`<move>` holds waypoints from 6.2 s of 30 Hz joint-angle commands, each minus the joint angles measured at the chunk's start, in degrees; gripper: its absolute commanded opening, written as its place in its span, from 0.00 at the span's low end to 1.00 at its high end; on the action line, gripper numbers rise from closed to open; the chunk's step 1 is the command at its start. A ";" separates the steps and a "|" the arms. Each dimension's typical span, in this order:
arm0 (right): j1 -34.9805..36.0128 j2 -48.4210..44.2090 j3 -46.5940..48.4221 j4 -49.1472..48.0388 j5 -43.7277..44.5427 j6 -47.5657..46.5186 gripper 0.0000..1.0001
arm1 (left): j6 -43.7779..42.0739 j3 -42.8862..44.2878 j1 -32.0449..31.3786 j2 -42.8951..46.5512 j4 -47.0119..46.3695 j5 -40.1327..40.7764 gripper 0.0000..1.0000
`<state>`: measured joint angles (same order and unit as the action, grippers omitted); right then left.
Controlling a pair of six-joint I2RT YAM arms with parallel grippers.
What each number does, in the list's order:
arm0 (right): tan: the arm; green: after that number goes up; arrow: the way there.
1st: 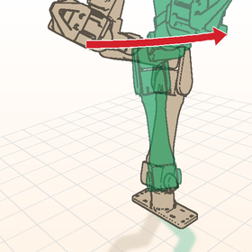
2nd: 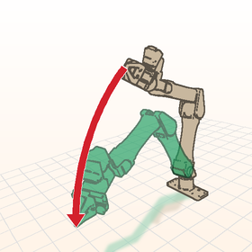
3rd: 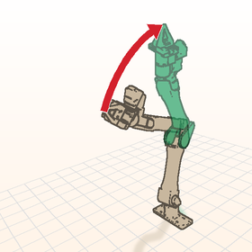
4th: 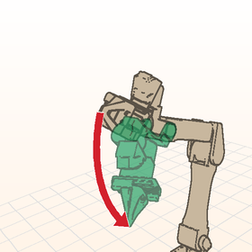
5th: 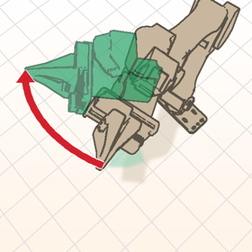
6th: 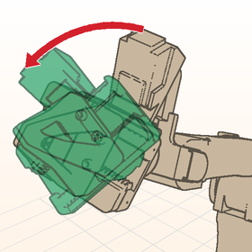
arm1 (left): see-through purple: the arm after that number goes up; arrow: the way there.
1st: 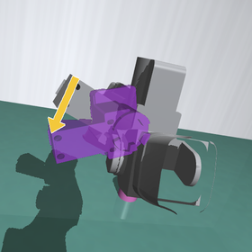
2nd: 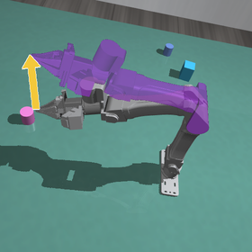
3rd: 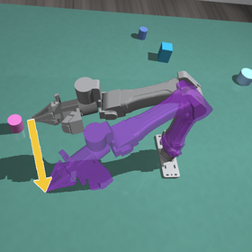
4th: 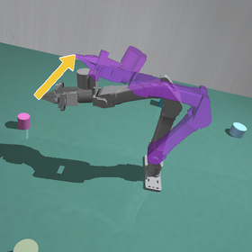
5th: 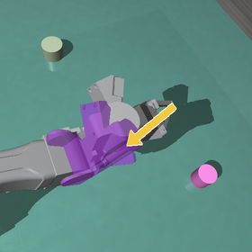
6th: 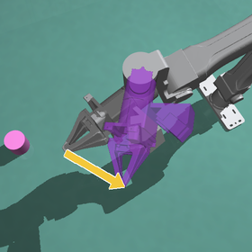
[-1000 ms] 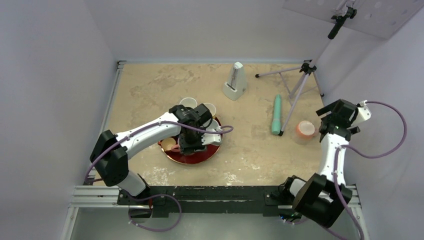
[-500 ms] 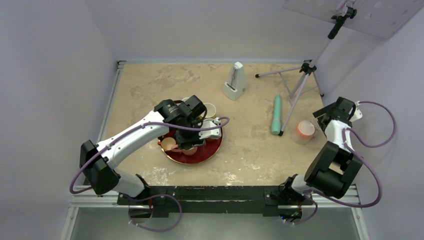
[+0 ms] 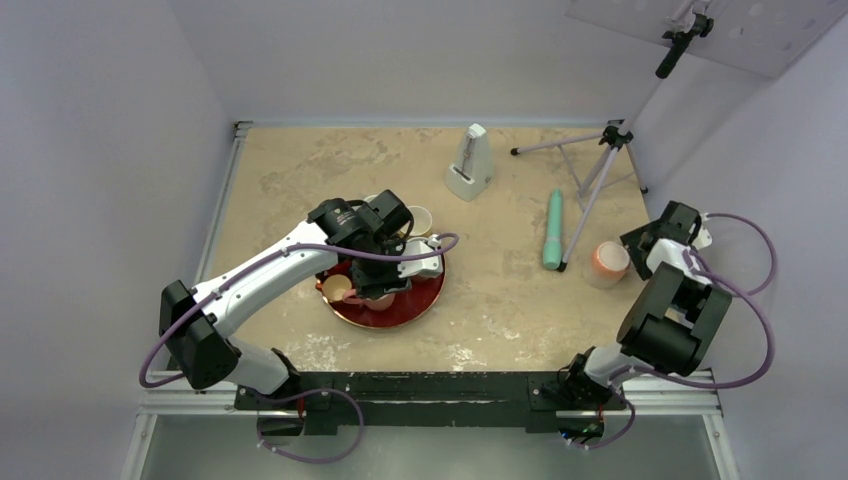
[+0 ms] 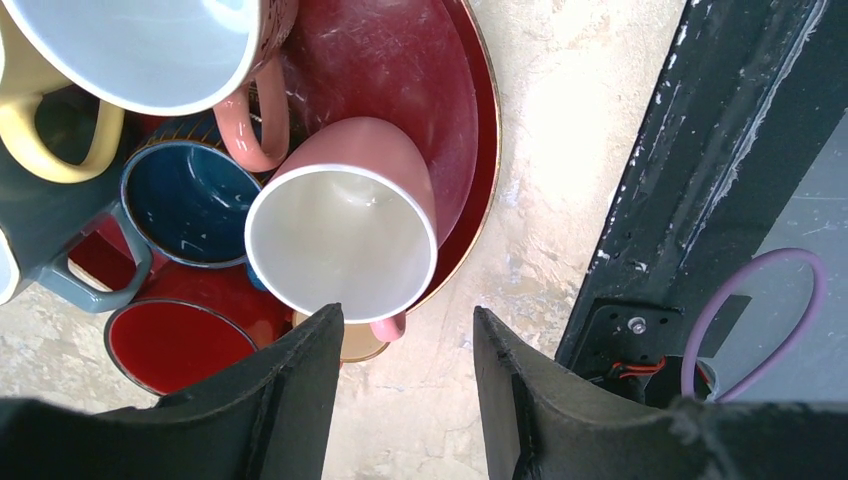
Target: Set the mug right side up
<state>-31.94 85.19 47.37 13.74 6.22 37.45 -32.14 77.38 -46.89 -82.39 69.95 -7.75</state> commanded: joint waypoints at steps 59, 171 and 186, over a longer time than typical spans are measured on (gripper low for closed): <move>33.56 -40.89 -4.58 -14.86 -32.80 17.84 0.00 | 65.20 8.44 7.69 -16.36 -59.59 -53.34 0.83; 37.92 -36.02 8.15 16.28 6.99 -10.69 0.09 | -22.28 3.57 -13.15 -8.36 -1.24 -0.32 0.00; 37.91 -36.70 5.58 14.43 3.76 -10.33 0.08 | -18.00 -5.31 -11.58 -8.38 -13.80 4.84 0.00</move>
<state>6.24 49.76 52.73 30.76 10.90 27.38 -50.06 73.89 -59.64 -92.29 62.83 -4.45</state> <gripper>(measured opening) 0.087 0.104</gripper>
